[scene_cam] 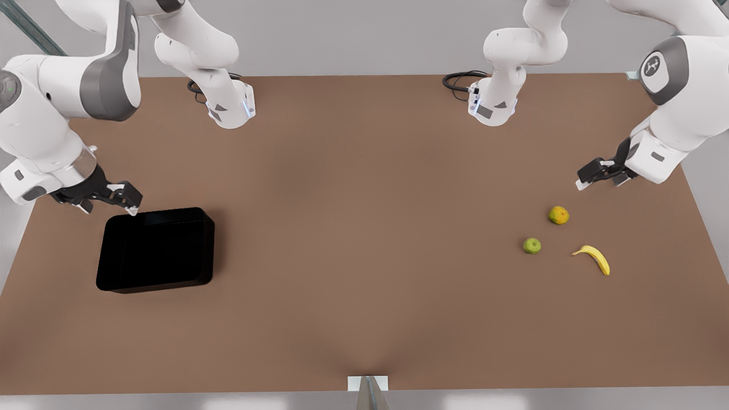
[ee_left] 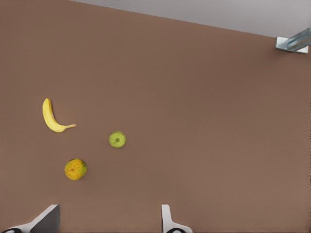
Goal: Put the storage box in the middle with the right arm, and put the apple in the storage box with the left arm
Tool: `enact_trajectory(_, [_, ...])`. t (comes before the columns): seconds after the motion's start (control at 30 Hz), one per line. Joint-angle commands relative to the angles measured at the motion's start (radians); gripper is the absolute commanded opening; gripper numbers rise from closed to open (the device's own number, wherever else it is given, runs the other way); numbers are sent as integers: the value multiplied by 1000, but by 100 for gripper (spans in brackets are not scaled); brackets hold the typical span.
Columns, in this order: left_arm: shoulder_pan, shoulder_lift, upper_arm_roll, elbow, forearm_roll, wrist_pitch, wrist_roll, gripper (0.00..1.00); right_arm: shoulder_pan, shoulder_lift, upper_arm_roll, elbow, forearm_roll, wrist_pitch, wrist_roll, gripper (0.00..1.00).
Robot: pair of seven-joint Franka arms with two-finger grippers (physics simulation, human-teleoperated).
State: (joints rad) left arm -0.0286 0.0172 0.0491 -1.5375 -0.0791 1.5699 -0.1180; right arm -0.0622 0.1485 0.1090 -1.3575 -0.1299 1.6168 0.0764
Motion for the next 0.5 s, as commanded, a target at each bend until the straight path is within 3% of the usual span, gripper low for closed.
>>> enact_trajectory(0.0, [-74, 0, 0, -4, -11, 1, 1, 100, 1, 0, 0, -3, 1, 0, 0, 100])
enact_trajectory(0.17, [-86, 167, -49, -55, -22, 45, -8, 100, -39, 17, -5, -15, 15, 0, -14, 100])
enact_trajectory(0.23, [-100, 193, -80, -193, -19, 254, -5, 100, -97, 39, -5, -26, 15, 0, -58, 100])
enact_trajectory(0.33, [-99, 218, -81, -220, -7, 314, 6, 100, -186, 77, -3, -40, 23, 41, -150, 100])
enact_trajectory(0.47, [-68, 202, -124, -473, 64, 702, 6, 100, -246, 134, -3, -106, 33, 169, -190, 100])
